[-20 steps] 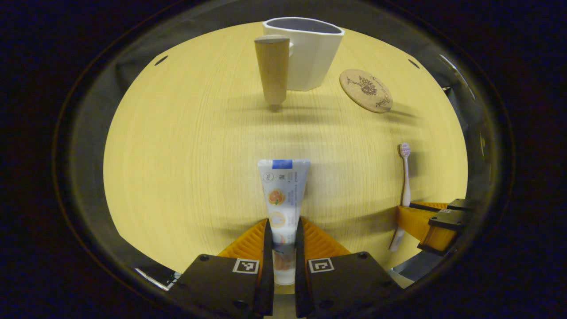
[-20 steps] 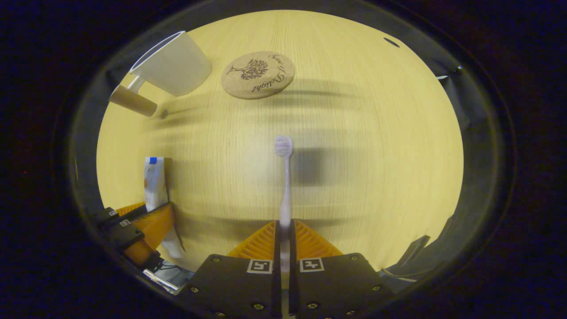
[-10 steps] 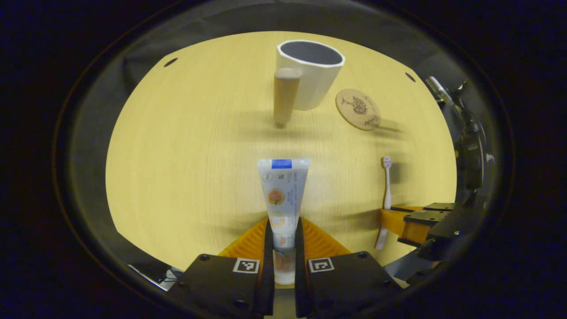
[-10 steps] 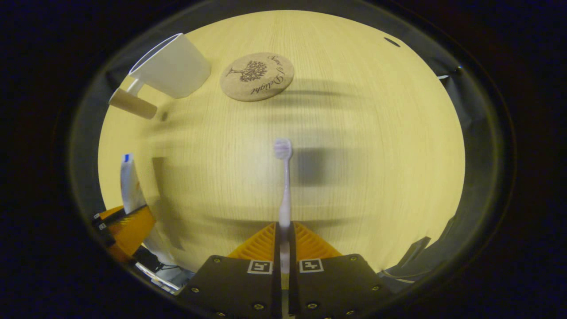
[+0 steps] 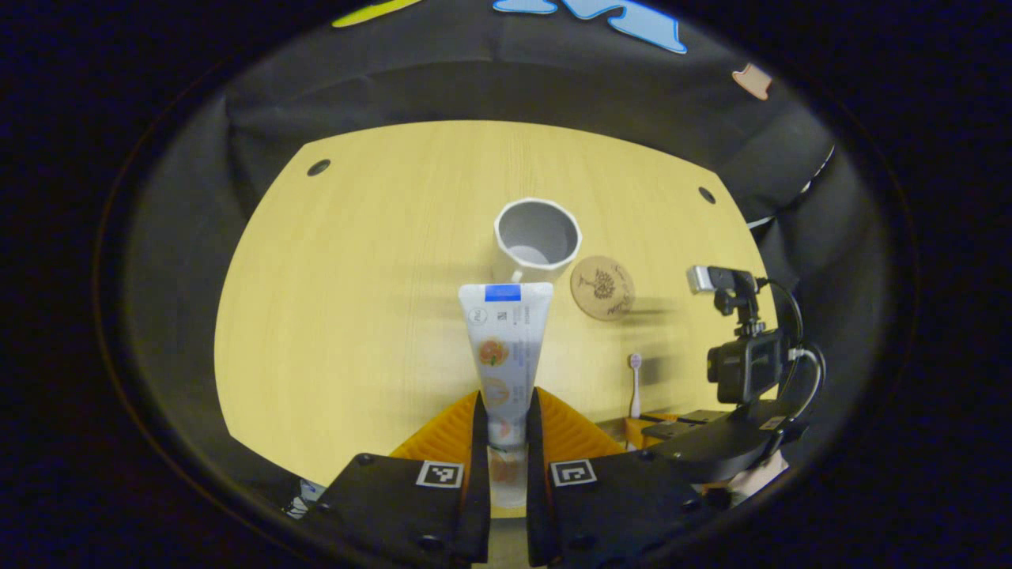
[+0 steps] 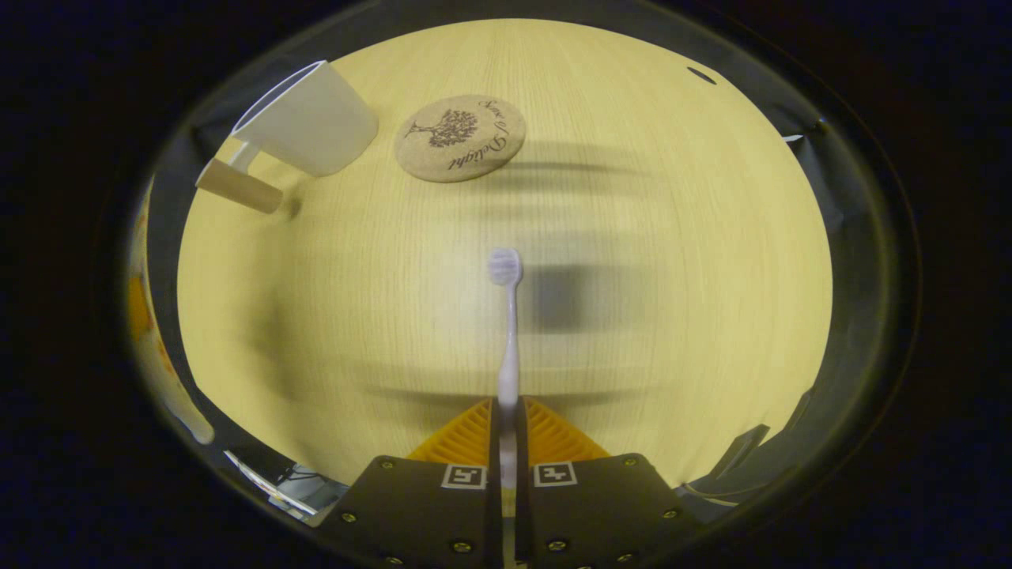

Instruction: Put the toothbrush and toothpaste on the desktop into the cup, then pick up the cup and place it on the coaster on the desktop.

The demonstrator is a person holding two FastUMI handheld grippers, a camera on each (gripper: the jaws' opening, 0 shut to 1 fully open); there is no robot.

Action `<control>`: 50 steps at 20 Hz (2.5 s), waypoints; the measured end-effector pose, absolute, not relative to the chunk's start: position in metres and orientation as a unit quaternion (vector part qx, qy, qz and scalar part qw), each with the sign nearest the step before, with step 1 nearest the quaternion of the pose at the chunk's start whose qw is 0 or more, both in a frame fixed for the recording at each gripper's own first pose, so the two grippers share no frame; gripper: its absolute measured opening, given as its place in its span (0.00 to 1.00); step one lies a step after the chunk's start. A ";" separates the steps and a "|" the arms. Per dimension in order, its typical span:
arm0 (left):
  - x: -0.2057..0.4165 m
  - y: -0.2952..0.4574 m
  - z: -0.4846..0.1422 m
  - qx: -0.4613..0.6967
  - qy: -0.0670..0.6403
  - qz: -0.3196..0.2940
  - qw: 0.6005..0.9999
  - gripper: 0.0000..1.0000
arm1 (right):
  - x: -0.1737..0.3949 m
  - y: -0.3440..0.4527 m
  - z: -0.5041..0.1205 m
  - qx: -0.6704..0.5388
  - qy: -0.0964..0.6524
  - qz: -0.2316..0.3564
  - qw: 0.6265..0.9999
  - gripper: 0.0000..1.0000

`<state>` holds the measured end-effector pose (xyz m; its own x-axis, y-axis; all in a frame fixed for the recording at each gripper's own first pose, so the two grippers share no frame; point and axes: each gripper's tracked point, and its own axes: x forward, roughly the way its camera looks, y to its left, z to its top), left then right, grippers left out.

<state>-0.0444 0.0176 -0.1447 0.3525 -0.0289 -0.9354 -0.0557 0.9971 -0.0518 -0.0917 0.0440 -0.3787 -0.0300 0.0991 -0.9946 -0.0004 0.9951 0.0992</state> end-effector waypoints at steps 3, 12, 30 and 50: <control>0.003 0.015 -0.127 -0.028 0.537 0.003 0.843 0.26 | -0.092 0.044 -0.379 0.039 0.714 0.032 0.699 0.07; 0.132 -0.003 -0.125 0.000 0.444 -0.035 0.896 0.26 | -0.092 0.044 -0.379 0.041 0.711 0.024 0.702 0.07; 0.150 -0.009 -0.164 -0.030 0.392 -0.049 0.918 0.75 | -0.092 0.044 -0.379 0.041 0.706 0.027 0.707 0.07; 0.015 0.145 -0.065 -0.089 0.340 0.041 0.935 0.79 | 0.048 0.060 -0.259 0.183 0.540 0.030 0.821 0.07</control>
<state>0.0152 0.1448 -0.0647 0.7649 0.0152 -0.6440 -0.1370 0.9807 -0.1396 0.0480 0.0604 -0.2591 0.4149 0.2467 -0.8758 0.1492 0.9310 0.3330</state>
